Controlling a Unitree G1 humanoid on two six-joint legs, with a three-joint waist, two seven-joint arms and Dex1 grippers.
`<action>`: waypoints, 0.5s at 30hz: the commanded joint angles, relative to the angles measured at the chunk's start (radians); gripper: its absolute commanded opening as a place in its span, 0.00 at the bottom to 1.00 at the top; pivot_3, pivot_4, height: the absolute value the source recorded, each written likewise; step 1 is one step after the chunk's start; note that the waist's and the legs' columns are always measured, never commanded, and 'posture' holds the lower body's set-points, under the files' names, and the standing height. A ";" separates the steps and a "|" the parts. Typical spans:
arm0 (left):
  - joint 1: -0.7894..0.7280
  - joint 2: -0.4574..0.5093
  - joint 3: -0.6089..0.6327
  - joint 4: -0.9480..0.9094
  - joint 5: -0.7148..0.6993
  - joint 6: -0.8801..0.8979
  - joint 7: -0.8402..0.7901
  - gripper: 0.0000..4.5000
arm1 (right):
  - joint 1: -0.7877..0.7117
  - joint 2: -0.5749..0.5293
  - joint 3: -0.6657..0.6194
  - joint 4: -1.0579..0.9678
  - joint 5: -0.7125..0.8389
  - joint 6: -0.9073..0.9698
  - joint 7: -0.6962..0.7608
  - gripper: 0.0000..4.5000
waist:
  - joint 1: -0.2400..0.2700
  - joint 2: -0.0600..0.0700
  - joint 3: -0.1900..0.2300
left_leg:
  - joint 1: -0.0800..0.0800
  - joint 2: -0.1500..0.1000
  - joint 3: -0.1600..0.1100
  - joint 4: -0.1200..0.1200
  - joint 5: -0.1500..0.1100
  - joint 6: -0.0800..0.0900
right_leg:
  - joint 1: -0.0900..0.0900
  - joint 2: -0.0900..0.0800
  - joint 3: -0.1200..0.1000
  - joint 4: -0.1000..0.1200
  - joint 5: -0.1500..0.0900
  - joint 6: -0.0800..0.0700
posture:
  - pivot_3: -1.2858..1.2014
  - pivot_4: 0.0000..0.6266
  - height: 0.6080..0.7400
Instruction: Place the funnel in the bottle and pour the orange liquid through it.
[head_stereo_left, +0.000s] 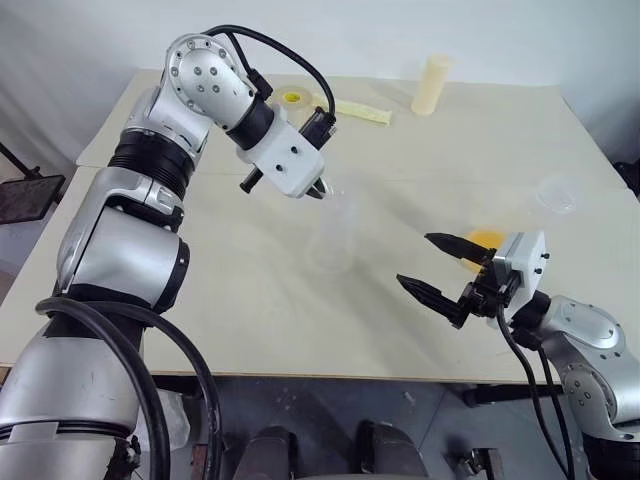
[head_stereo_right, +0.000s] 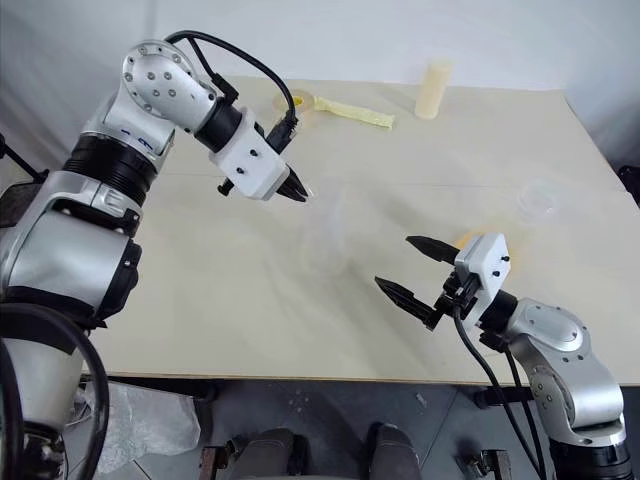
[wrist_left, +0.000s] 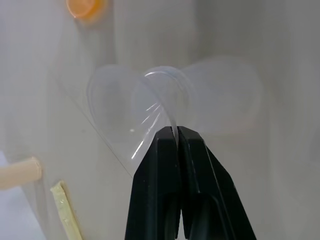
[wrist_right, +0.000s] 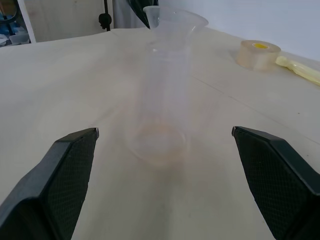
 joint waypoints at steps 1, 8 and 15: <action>-0.029 0.014 0.011 -0.029 -0.023 0.012 -0.112 0.16 | -0.009 0.003 -0.003 -0.010 0.000 -0.026 0.002 1.00 | 0.000 0.000 0.000 | 0.000 0.000 0.000 0.000 0.000 0.000 | 0.000 0.000 0.000 0.000 0.000 0.000 | 0.52 0.24 1.00; -0.036 0.020 0.084 -0.028 -0.033 0.119 -0.079 0.64 | -0.017 -0.001 -0.008 -0.001 -0.010 -0.028 0.005 1.00 | 0.000 0.000 0.000 | 0.000 0.000 0.000 0.000 0.000 0.000 | 0.000 0.000 0.000 0.000 0.000 0.000 | 0.52 0.24 1.00; 0.026 0.093 0.211 -0.095 -0.102 0.412 -0.067 0.99 | 0.013 -0.019 -0.056 -0.023 -0.004 -0.016 -0.002 1.00 | -0.003 0.000 0.000 | 0.000 0.000 0.000 0.000 0.000 0.000 | -0.001 0.000 0.000 0.000 0.000 0.000 | 0.52 0.24 1.00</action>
